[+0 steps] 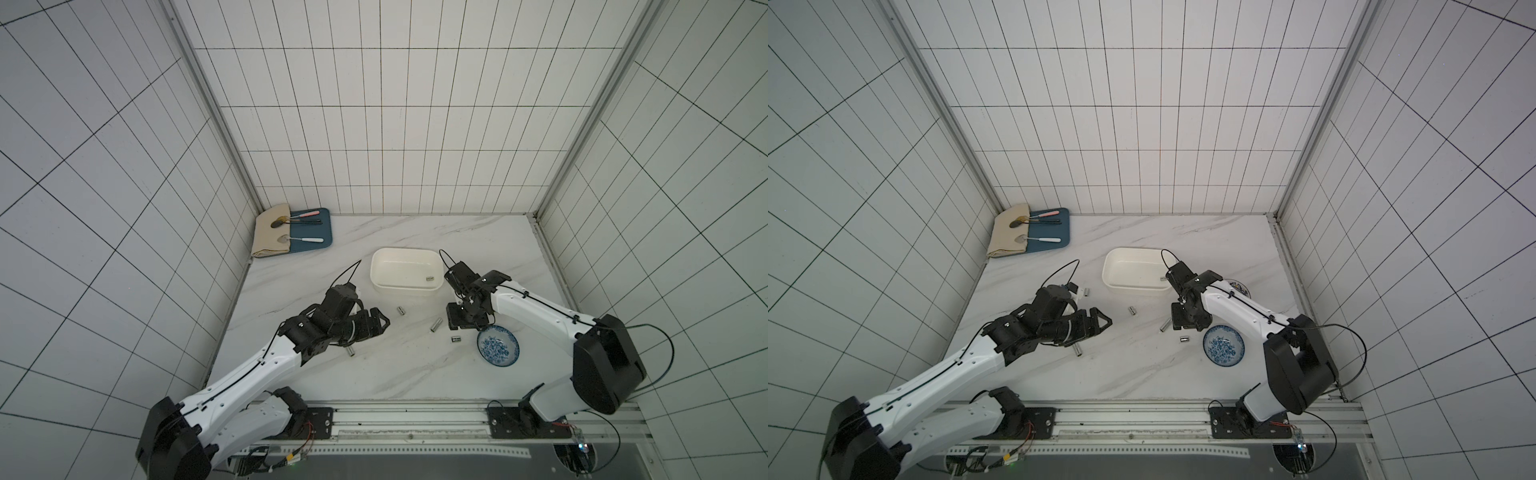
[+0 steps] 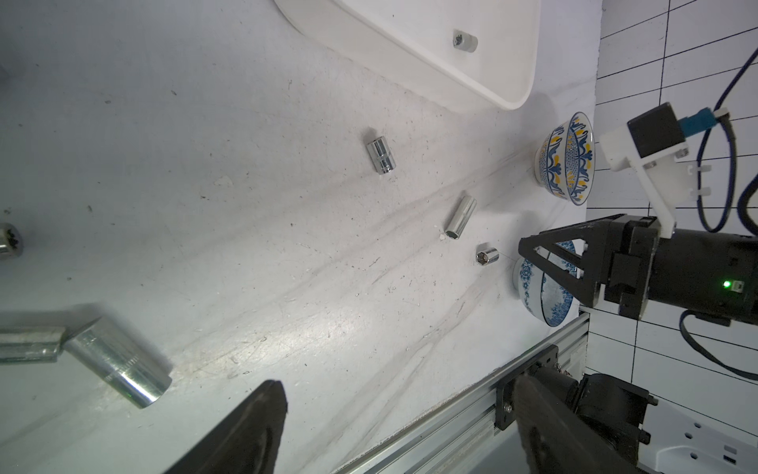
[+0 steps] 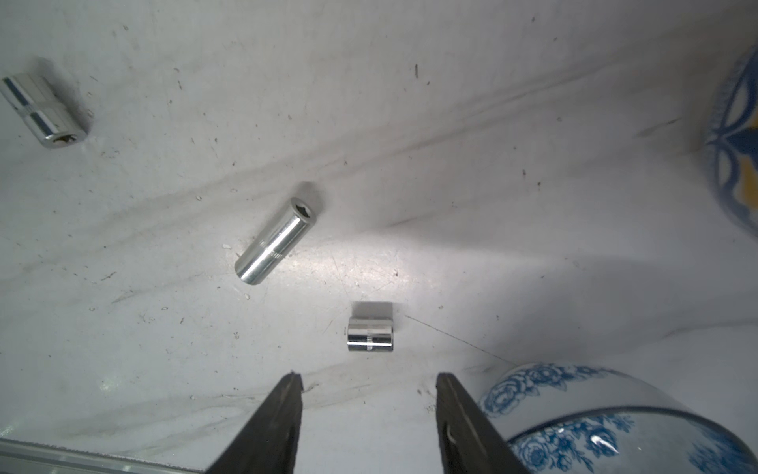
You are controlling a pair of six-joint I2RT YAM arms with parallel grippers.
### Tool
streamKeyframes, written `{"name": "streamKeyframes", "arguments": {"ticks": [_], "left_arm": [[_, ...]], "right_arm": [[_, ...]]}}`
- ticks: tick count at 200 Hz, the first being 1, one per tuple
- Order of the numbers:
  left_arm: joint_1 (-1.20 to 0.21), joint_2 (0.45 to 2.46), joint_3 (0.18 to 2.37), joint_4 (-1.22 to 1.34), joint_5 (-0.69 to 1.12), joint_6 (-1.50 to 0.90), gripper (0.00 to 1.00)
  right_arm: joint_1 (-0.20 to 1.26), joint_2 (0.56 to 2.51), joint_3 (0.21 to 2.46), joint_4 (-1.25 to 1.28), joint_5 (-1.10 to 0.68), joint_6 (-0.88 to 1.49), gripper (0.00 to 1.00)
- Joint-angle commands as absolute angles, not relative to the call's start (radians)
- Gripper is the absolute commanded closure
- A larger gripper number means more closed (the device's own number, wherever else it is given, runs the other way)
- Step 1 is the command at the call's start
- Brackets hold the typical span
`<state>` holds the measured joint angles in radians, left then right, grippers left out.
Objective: Put the socket on the desktop into the storage box
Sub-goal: Pick up the socket head from the center of the board.
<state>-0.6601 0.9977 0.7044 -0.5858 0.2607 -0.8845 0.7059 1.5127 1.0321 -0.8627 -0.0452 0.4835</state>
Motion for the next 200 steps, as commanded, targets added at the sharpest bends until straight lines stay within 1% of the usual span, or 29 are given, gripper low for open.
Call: {"name": "streamKeyframes", "arguments": {"ticks": [1, 81, 142, 184, 200], "left_arm": [[-0.664, 0.980, 0.697, -0.558, 0.242, -0.893, 0.10], [-0.665, 0.967, 0.680, -0.555, 0.236, -0.898, 0.10], [-0.663, 0.960, 0.668, -0.554, 0.229, -0.907, 0.10], [-0.664, 0.965, 0.667, -0.551, 0.229, -0.910, 0.10], [-0.665, 0.963, 0.667, -0.551, 0.227, -0.911, 0.10]], "right_arm": [[0.723, 1.518, 0.985, -0.845, -0.060, 0.500, 0.45], [0.735, 1.589, 0.942, -0.781, -0.077, 0.517, 0.45], [0.738, 1.624, 0.918, -0.769, -0.050, 0.525, 0.46], [0.739, 1.639, 0.904, -0.747, -0.060, 0.528, 0.49], [0.740, 1.644, 0.902, -0.743, -0.063, 0.528, 0.52]]}}
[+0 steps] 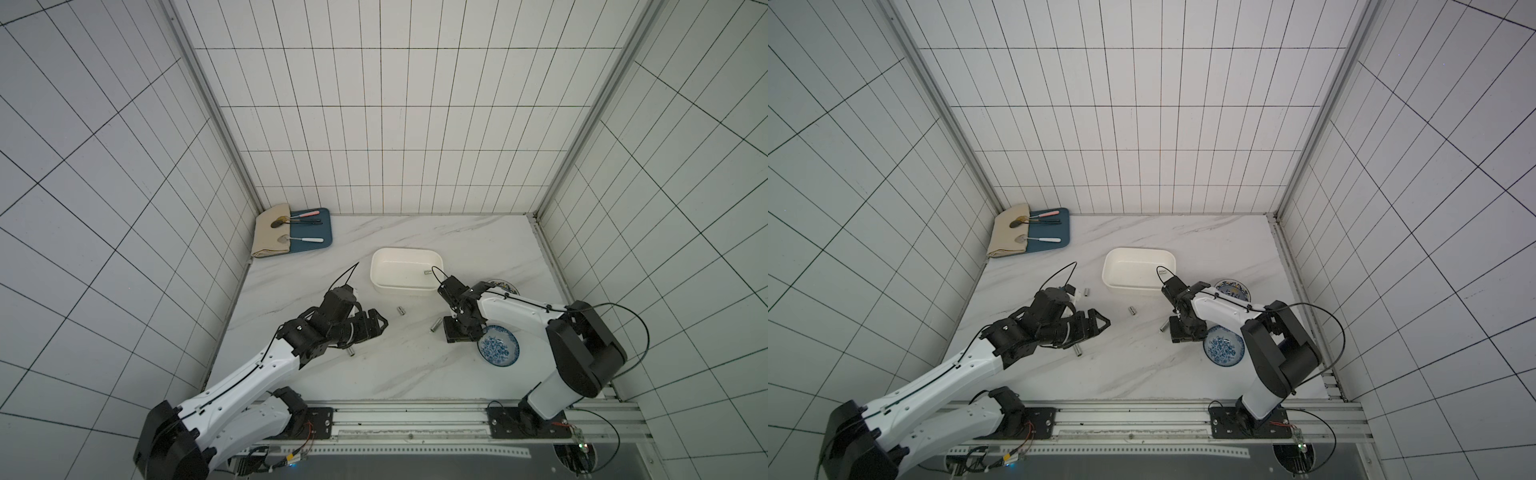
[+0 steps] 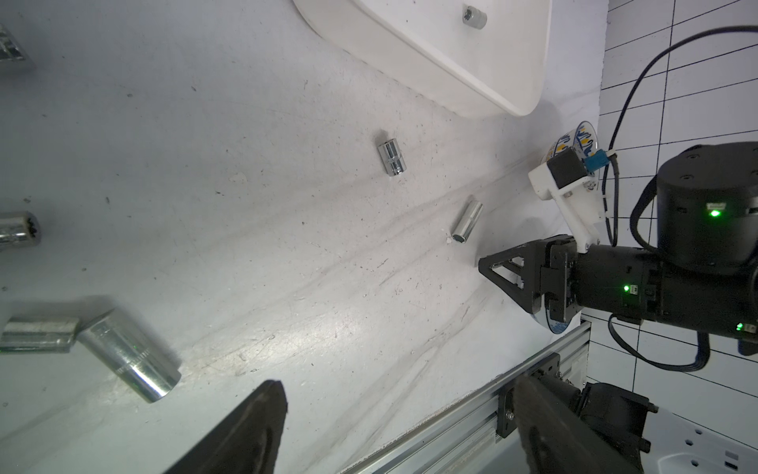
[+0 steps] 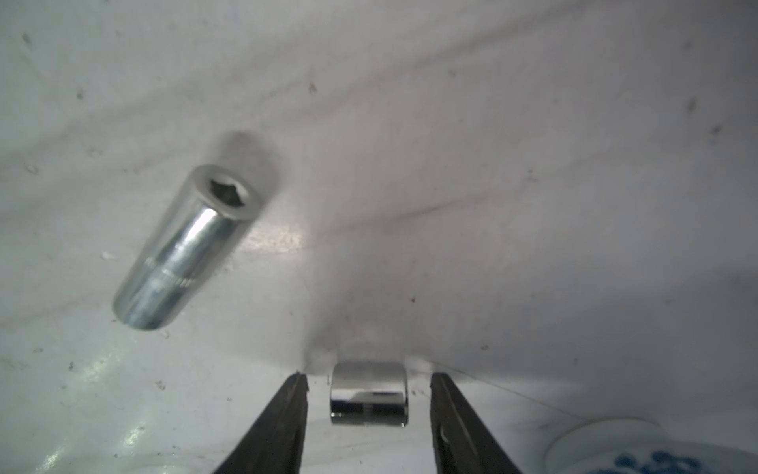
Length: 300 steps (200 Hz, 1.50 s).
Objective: Put the socket on the desktop into the storage box
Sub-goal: Pick up the socket head from the center of the board, then place the socket head in the storage box.
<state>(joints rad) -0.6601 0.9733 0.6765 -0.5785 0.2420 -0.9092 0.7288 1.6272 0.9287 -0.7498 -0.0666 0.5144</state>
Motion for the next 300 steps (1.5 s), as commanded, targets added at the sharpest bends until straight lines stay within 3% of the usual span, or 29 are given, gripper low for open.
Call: {"name": "streamKeyframes", "arguments": {"ticks": [1, 58, 172, 300], "left_arm": [[-0.665, 0.964, 0.666, -0.551, 0.227, -0.911, 0.10], [-0.665, 0.959, 0.661, -0.551, 0.220, -0.916, 0.09], [-0.643, 0.943, 0.679, -0.559, 0.162, -0.903, 0.09], [-0.442, 0.946, 0.753, -0.608, 0.209, -0.806, 0.09]], "right_arm": [[0.741, 1.644, 0.902, -0.743, -0.063, 0.528, 0.52], [0.740, 1.646, 0.903, -0.741, -0.069, 0.523, 0.74], [0.738, 1.580, 1.024, -0.835, -0.039, 0.484, 0.74], [0.677, 1.803, 1.513, -0.957, -0.026, 0.370, 0.74]]}}
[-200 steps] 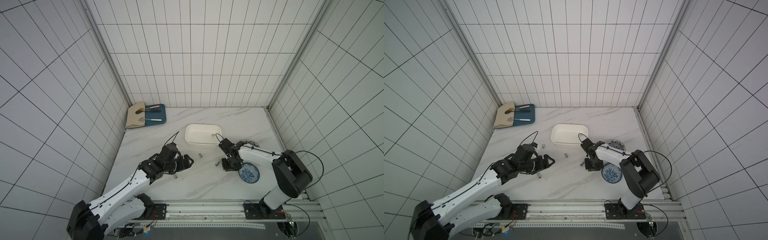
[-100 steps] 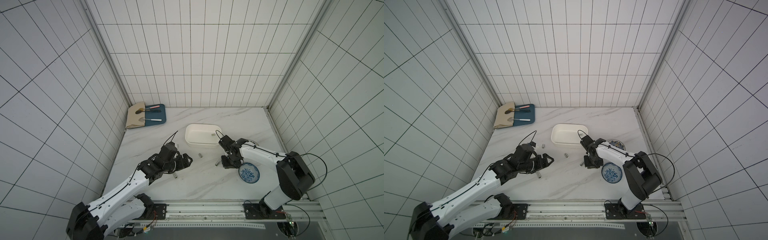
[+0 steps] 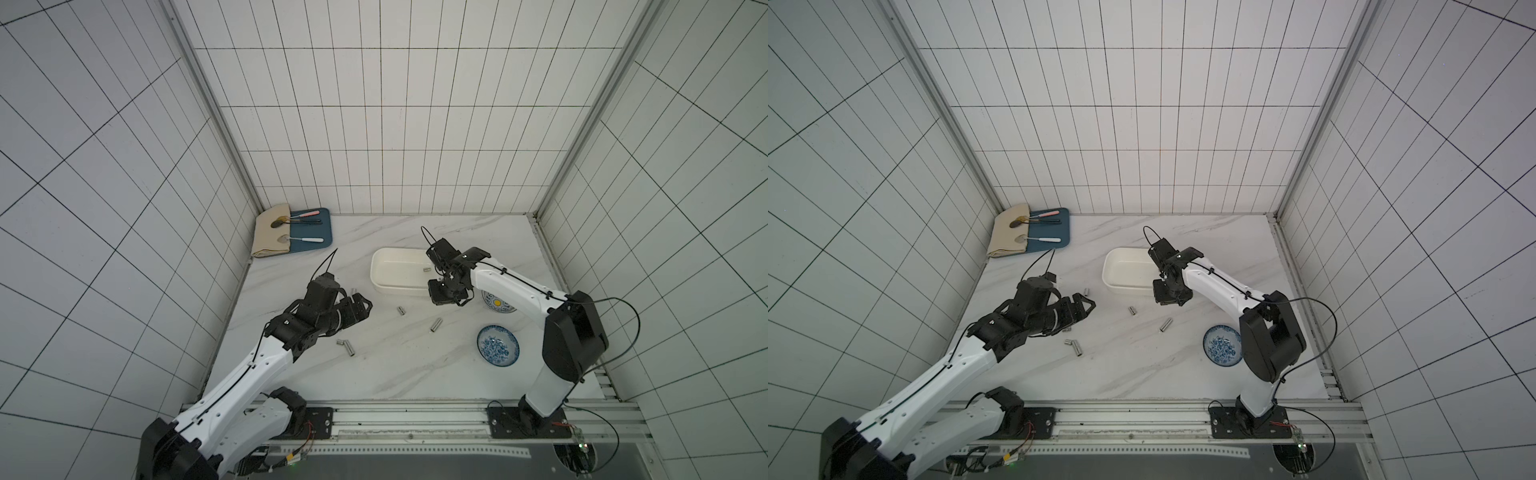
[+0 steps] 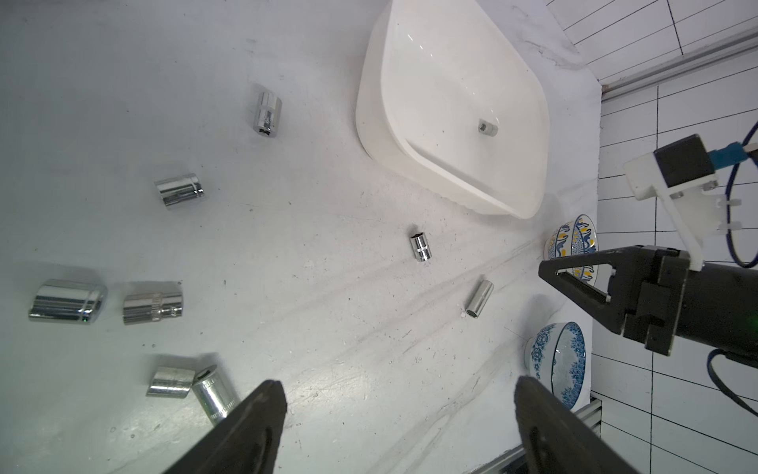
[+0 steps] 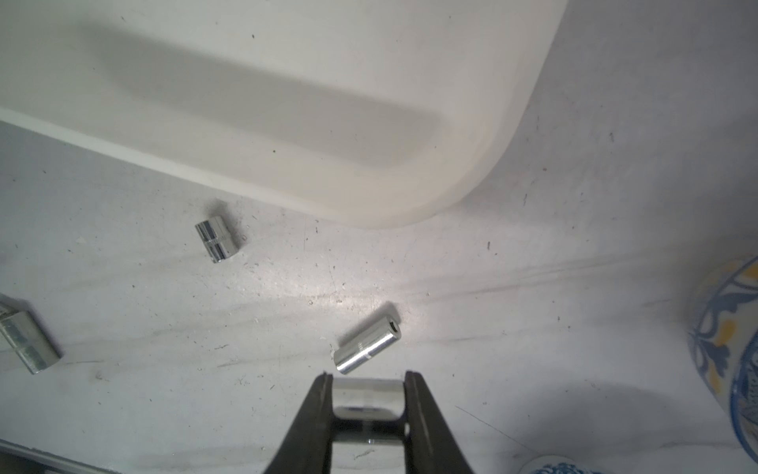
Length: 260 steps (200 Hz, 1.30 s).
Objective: Put the socket on the desktop into the storage box
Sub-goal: Place the socket head in the storage box.
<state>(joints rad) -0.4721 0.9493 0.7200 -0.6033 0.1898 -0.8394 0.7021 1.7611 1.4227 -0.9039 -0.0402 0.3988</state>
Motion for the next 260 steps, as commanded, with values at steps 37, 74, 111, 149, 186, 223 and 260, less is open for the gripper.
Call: {"name": "streamKeyframes", "arguments": {"ticks": [37, 74, 111, 149, 186, 223, 260], "left_arm": [[-0.367, 0.968, 0.774, -0.606, 0.252, -0.785, 0.09], [-0.342, 0.986, 0.781, -0.606, 0.284, -0.785, 0.09], [-0.336, 1.000, 0.770, -0.619, 0.314, -0.795, 0.09], [-0.331, 0.993, 0.769, -0.639, 0.307, -0.792, 0.09], [-0.326, 0.979, 0.758, -0.645, 0.304, -0.797, 0.09], [-0.322, 0.973, 0.753, -0.652, 0.305, -0.797, 0.09], [-0.321, 0.967, 0.747, -0.656, 0.308, -0.799, 0.09]], "right_arm": [[0.640, 1.907, 1.654, -0.973, -0.038, 0.351, 0.73], [0.599, 2.034, 1.796, -1.005, -0.057, 0.347, 0.73], [0.588, 2.139, 1.923, -1.028, -0.079, 0.348, 0.73], [0.584, 2.222, 2.020, -1.052, -0.087, 0.339, 0.73], [0.583, 2.288, 2.084, -1.070, -0.104, 0.335, 0.73], [0.584, 2.332, 2.113, -1.072, -0.126, 0.341, 0.71], [0.584, 2.362, 2.128, -1.075, -0.133, 0.340, 0.70]]}}
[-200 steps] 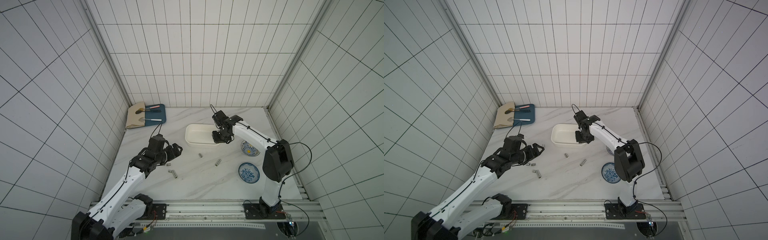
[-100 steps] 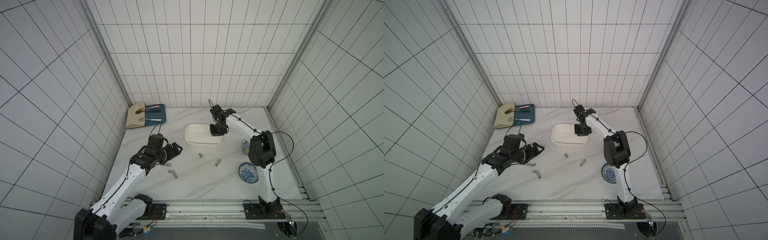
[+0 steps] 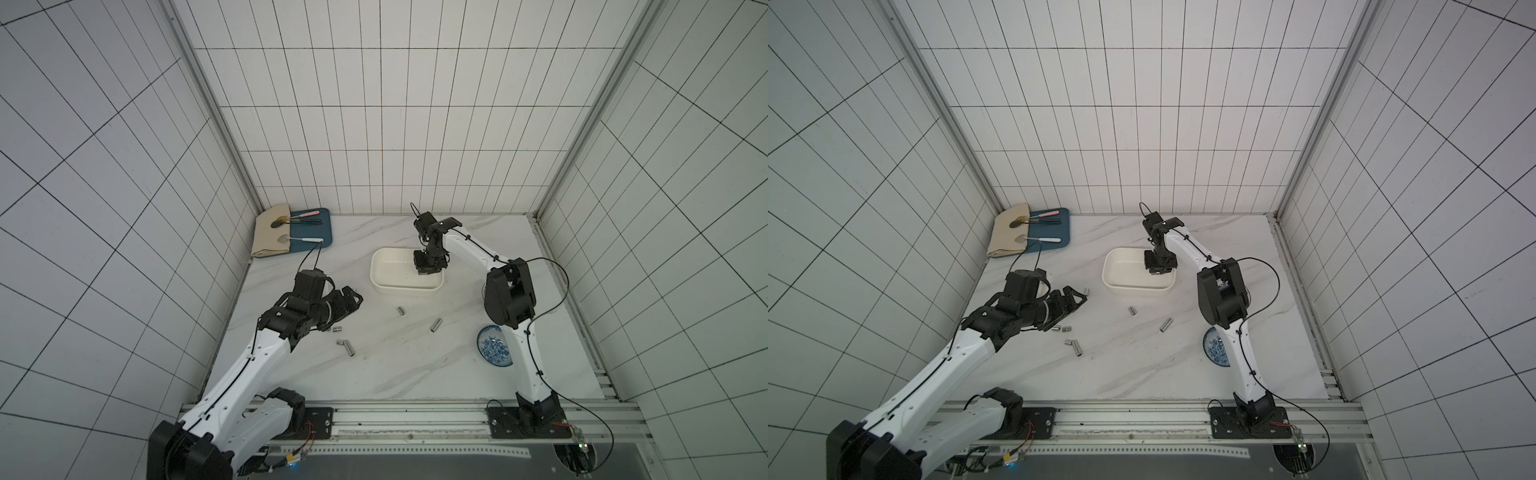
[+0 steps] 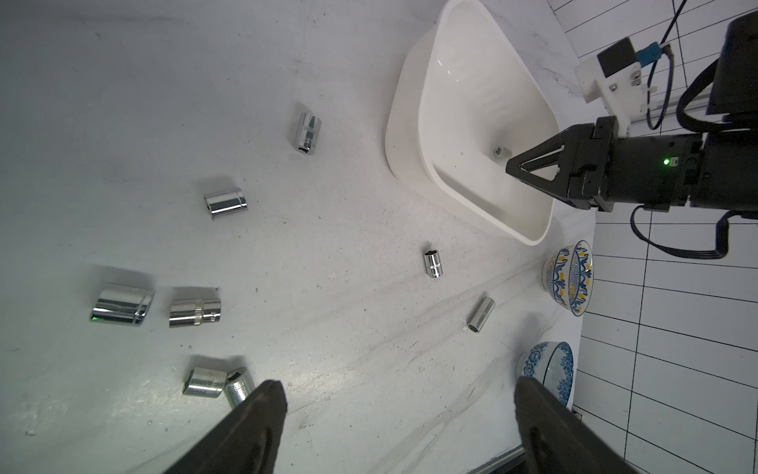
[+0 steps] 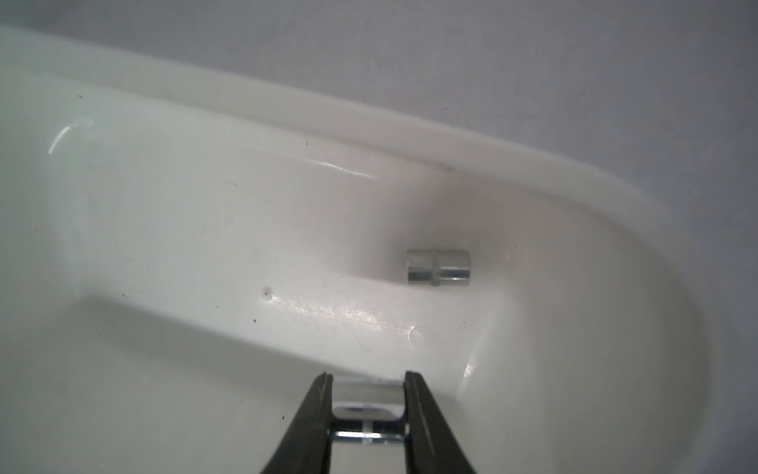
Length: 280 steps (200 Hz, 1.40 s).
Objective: Put the socket on the desktop into the storage box
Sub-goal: Pick up the socket head from the center of the board.
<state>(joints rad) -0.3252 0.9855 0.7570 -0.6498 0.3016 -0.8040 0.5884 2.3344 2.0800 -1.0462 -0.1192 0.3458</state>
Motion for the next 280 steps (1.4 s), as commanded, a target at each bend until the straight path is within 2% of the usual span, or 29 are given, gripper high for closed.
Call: {"name": "streamKeyframes", "arguments": {"ticks": [1, 29, 98, 246, 280], "left_arm": [[-0.321, 0.967, 0.748, -0.656, 0.308, -0.799, 0.09], [-0.321, 0.963, 0.744, -0.658, 0.309, -0.801, 0.09], [-0.319, 0.948, 0.735, -0.664, 0.310, -0.804, 0.09], [-0.318, 0.927, 0.732, -0.675, 0.301, -0.789, 0.10], [-0.319, 0.923, 0.742, -0.702, 0.296, -0.767, 0.10]], "right_arm": [[0.584, 2.362, 2.128, -1.075, -0.132, 0.340, 0.70], [0.586, 2.371, 2.128, -1.075, -0.133, 0.339, 0.66], [0.595, 2.369, 2.118, -1.076, -0.127, 0.342, 0.64], [0.600, 2.243, 2.074, -1.074, -0.096, 0.342, 0.48], [0.605, 2.186, 2.032, -1.064, -0.087, 0.341, 0.47]]}}
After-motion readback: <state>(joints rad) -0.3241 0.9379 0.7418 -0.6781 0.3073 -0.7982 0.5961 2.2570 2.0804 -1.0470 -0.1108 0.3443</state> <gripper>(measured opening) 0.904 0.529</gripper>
